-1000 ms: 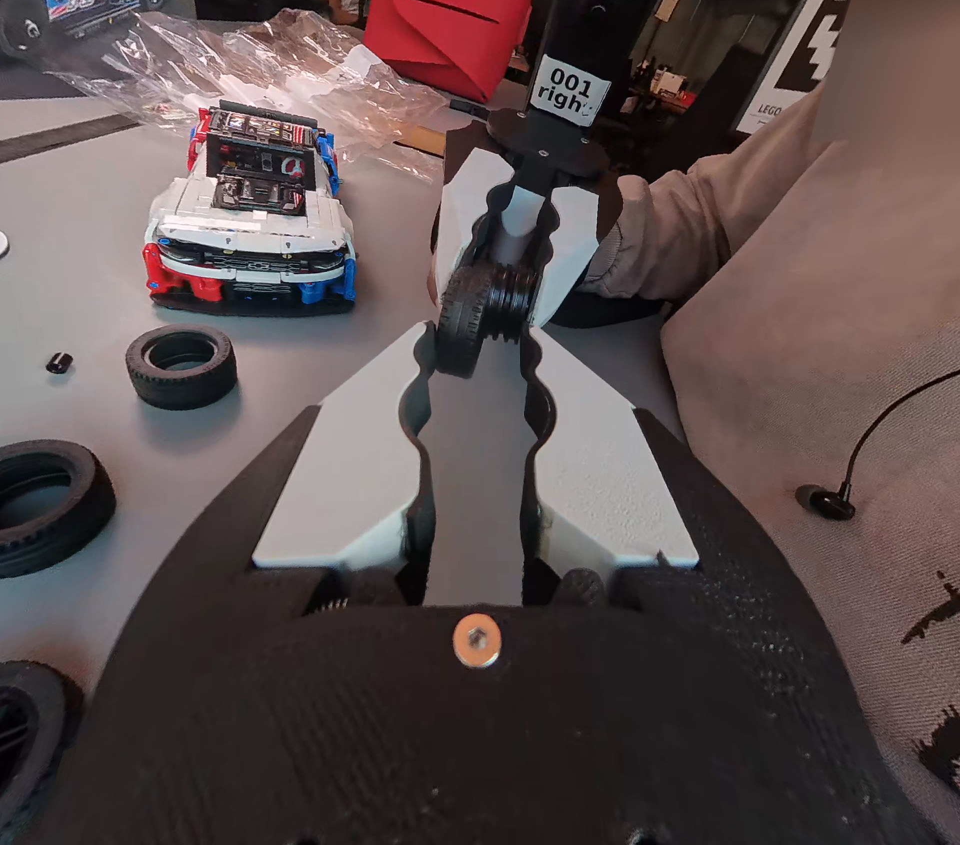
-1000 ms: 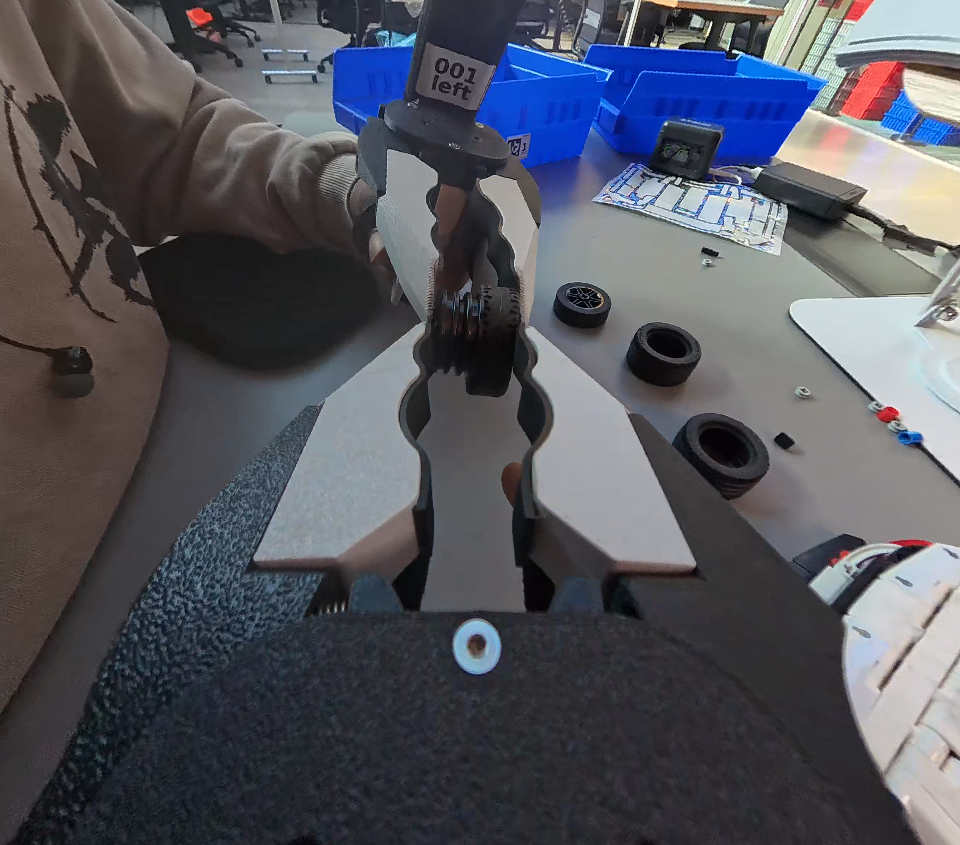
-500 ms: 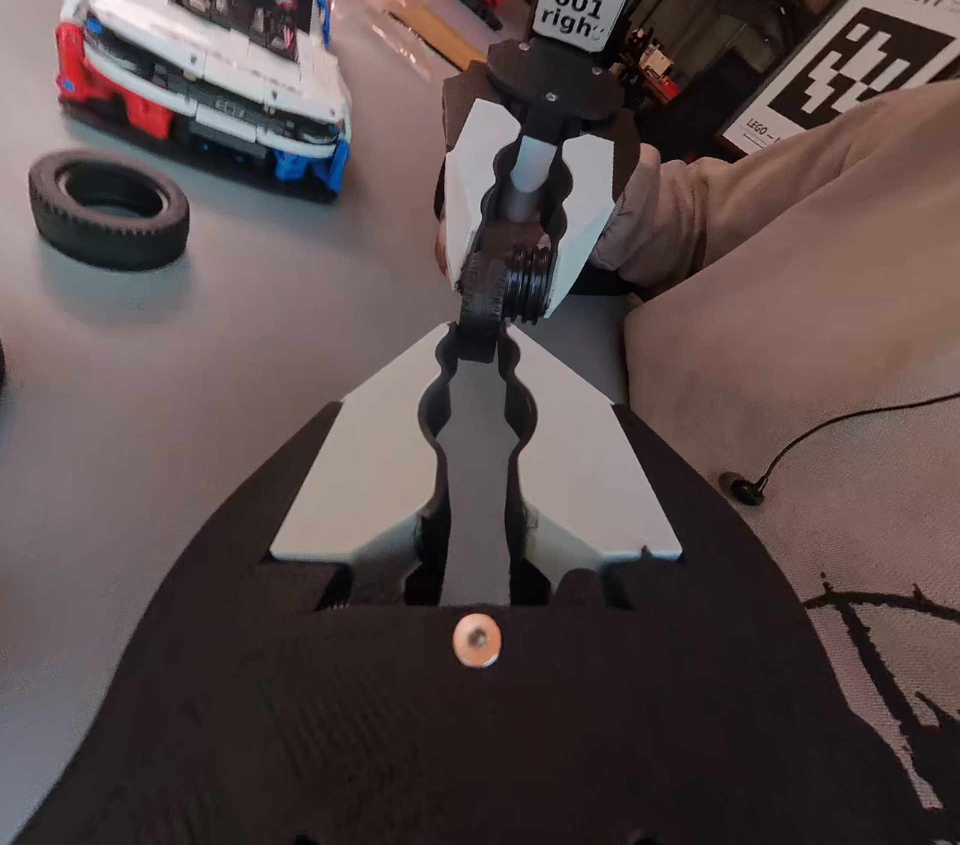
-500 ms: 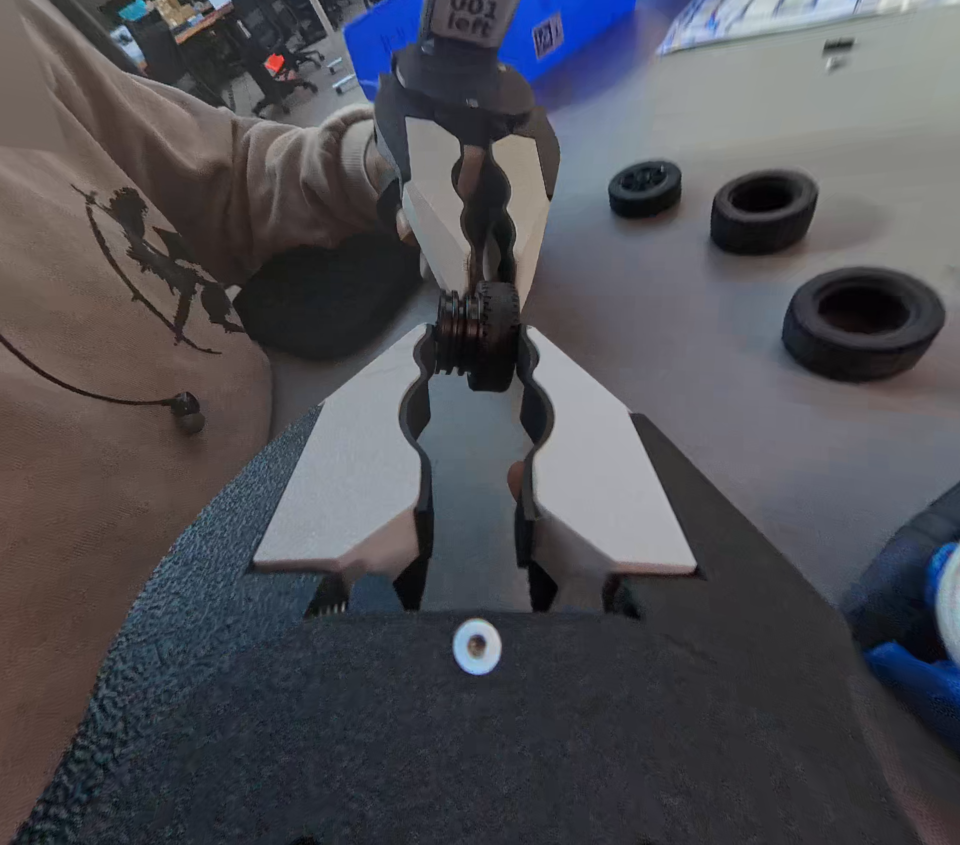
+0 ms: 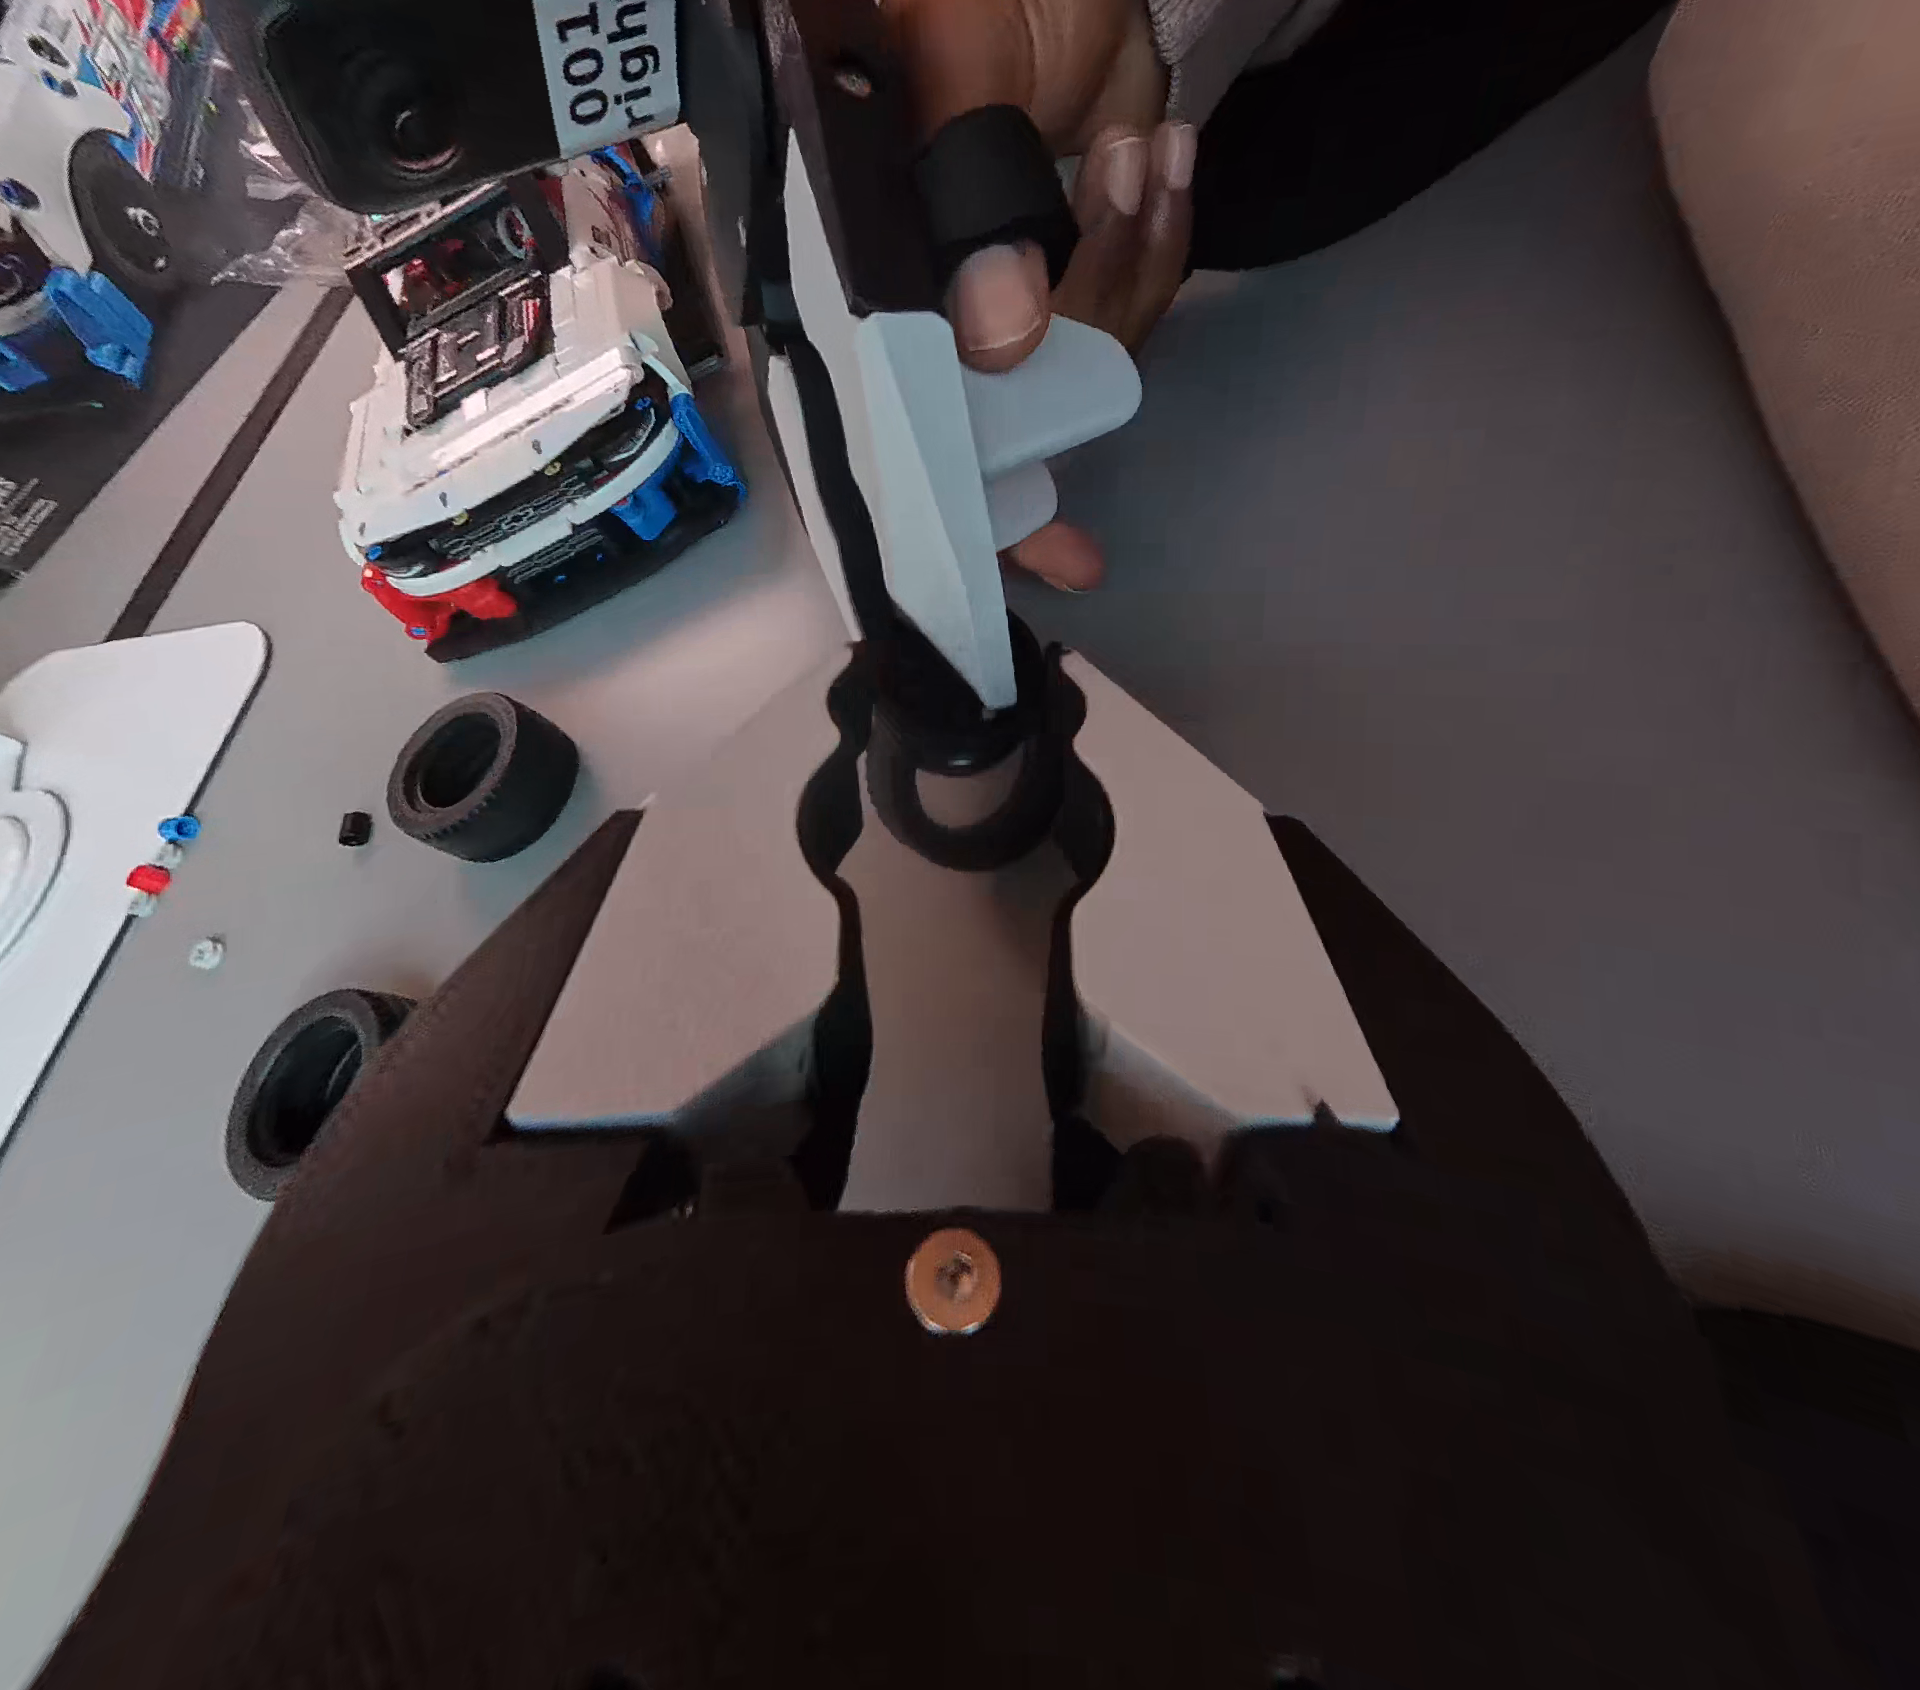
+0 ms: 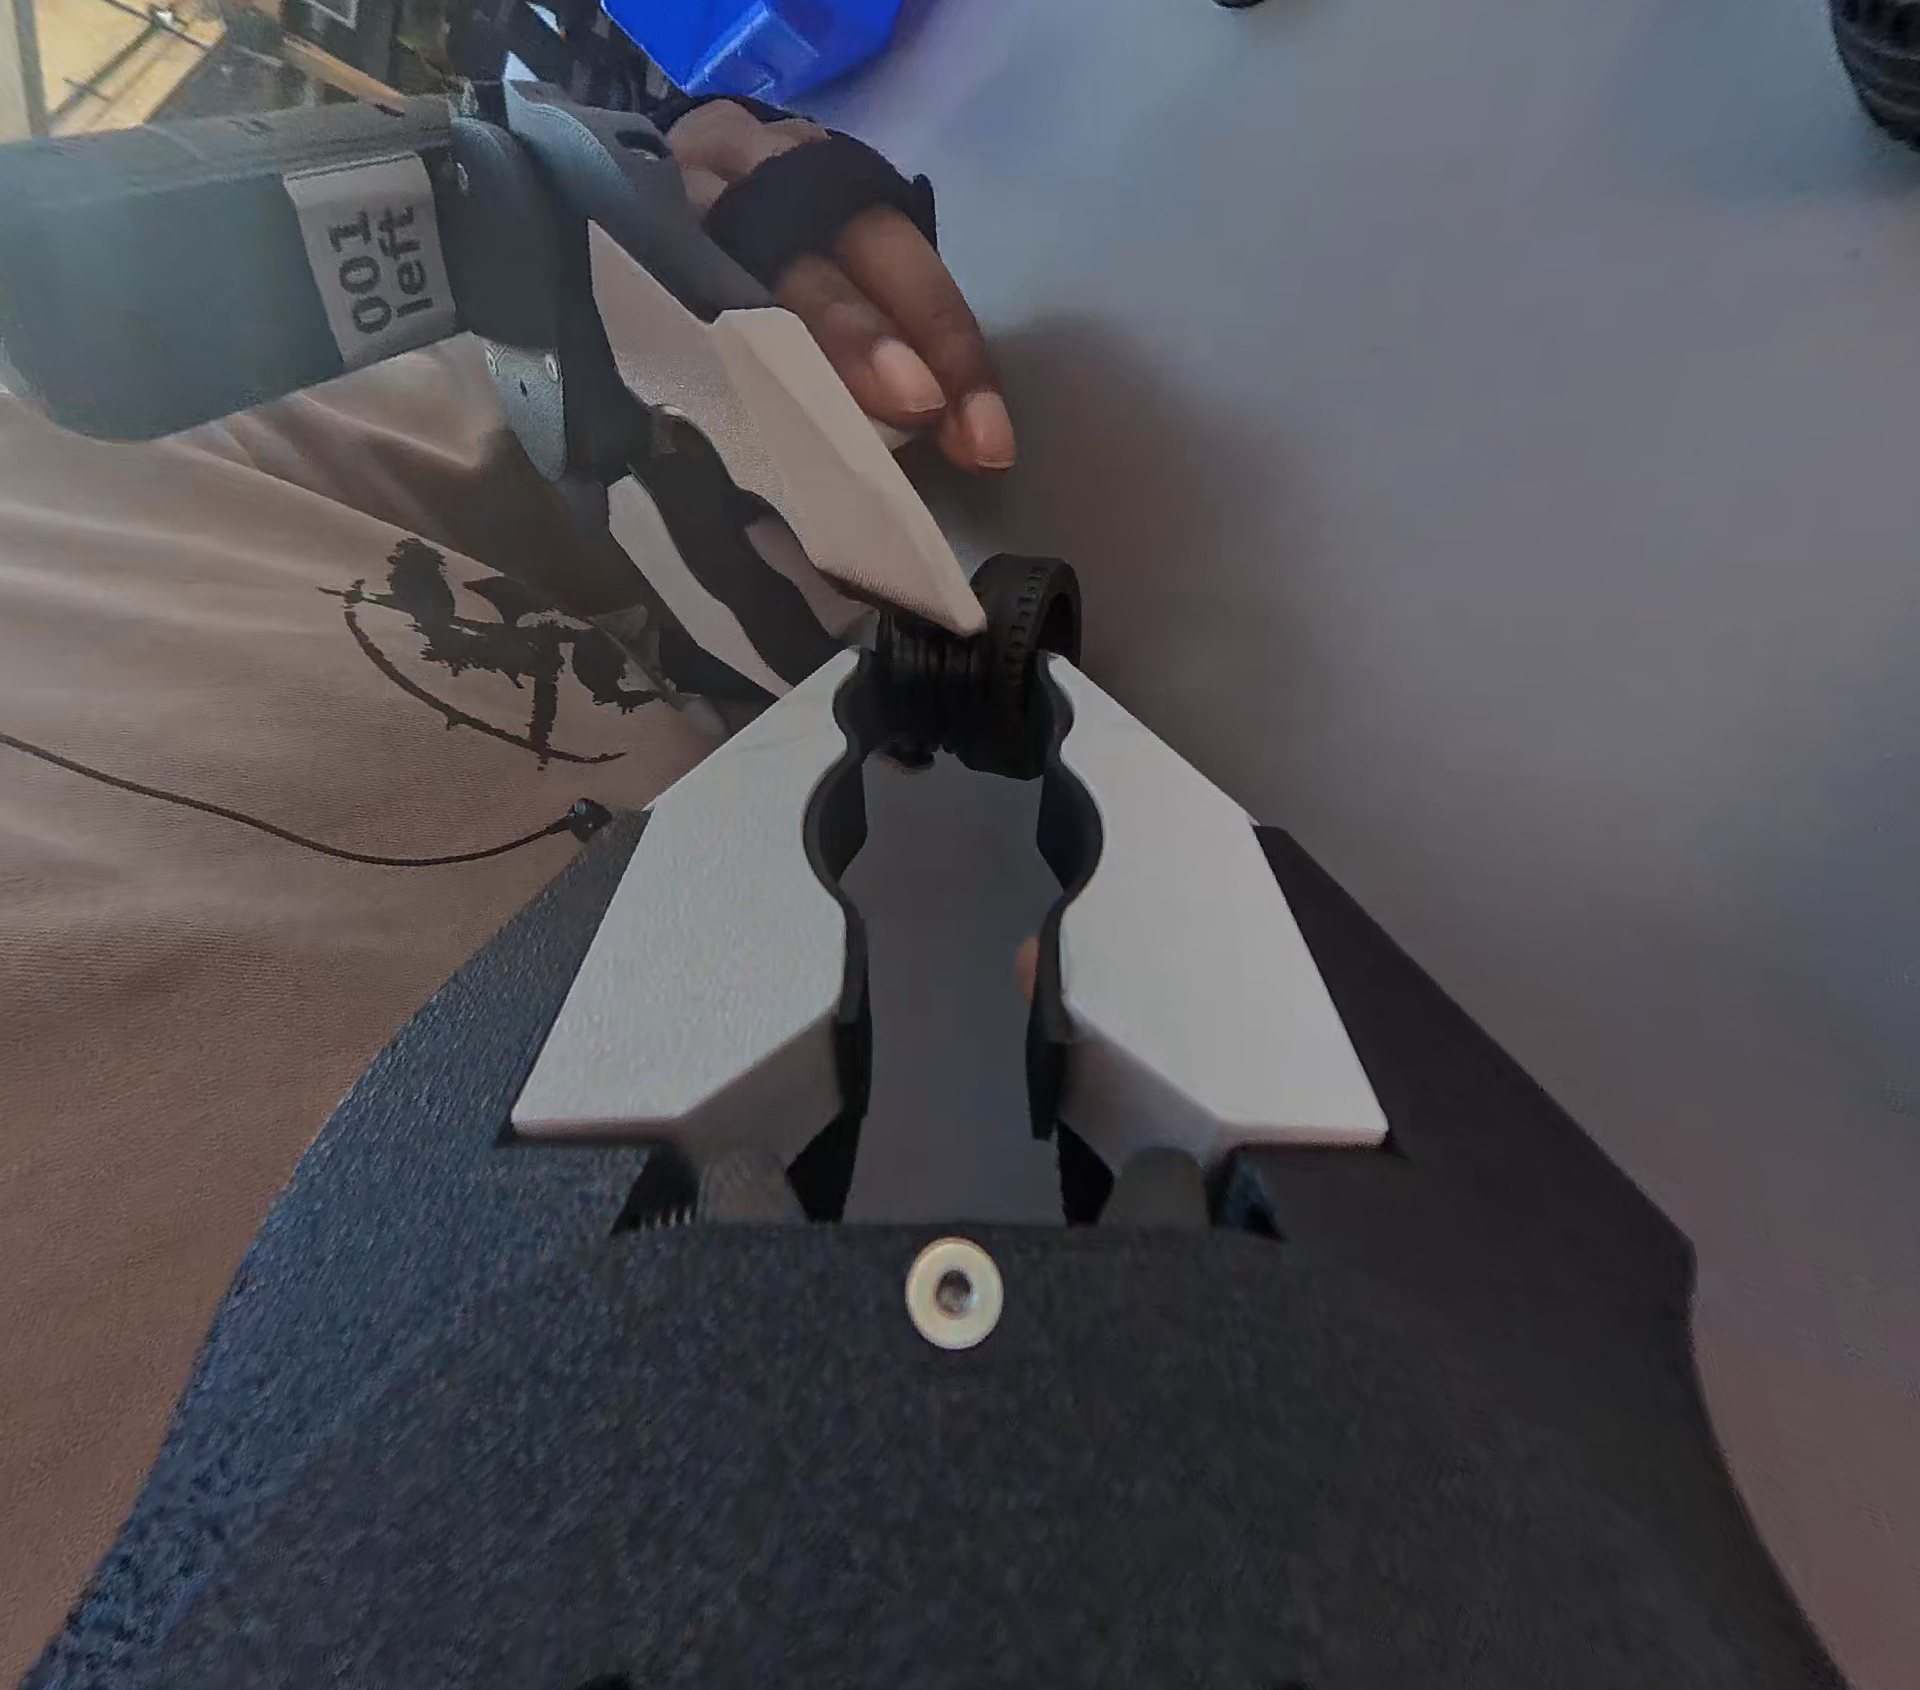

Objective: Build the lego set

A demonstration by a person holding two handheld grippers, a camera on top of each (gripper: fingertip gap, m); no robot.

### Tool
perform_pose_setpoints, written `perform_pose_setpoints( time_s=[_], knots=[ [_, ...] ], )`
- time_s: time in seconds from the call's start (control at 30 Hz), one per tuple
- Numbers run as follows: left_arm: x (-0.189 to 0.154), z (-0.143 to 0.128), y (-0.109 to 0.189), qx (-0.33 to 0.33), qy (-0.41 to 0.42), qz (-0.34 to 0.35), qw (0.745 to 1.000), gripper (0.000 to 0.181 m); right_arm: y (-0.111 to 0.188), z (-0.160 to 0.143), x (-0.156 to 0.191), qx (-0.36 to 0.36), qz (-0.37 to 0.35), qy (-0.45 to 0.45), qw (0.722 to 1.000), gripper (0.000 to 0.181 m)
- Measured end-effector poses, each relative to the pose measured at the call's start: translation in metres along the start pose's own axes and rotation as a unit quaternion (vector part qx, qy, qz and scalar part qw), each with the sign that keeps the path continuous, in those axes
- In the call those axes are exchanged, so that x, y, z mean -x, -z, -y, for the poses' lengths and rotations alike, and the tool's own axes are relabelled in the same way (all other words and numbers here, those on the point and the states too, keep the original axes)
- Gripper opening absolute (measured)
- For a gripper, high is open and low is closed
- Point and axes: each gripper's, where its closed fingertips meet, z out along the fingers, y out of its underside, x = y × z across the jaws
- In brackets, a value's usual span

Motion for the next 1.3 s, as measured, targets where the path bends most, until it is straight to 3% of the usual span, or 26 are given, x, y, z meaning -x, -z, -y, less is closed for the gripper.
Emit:
perform_pose_setpoints(
  time_s=[0.1, 0.23, 0.6, 0.93, 1.07, 1.3],
  knots=[
    [0.003, -0.003, 0.0, 0.005, 0.005, 0.0, 1.0, 0.031, 0.002, 0.003, -0.005, 0.001, -0.025, 0.02, 0.999, 0.03],
    [0.006, -0.004, 0.003, -0.014, 0.053, -0.014, 0.998, 0.031, 0.017, 0.004, -0.015, 0.017, -0.081, 0.074, 0.994, 0.051],
    [0.012, -0.014, -0.007, 0.018, 0.124, -0.054, 0.991, 0.031, 0.026, -0.005, -0.023, 0.064, -0.17, 0.193, 0.964, 0.046],
    [0.008, -0.023, -0.015, 0.058, 0.155, -0.09, 0.982, 0.031, 0.025, 0.004, -0.018, 0.052, -0.184, 0.226, 0.955, 0.029],
    [0.007, -0.026, -0.01, 0.063, 0.153, -0.092, 0.982, 0.042, 0.023, 0.012, -0.011, 0.059, -0.185, 0.247, 0.949, 0.025],
    [0.005, -0.037, -0.01, 0.093, 0.135, -0.092, 0.982, 0.056, 0.012, 0.009, -0.014, 0.157, -0.234, 0.344, 0.896, 0.037]
  ],
)
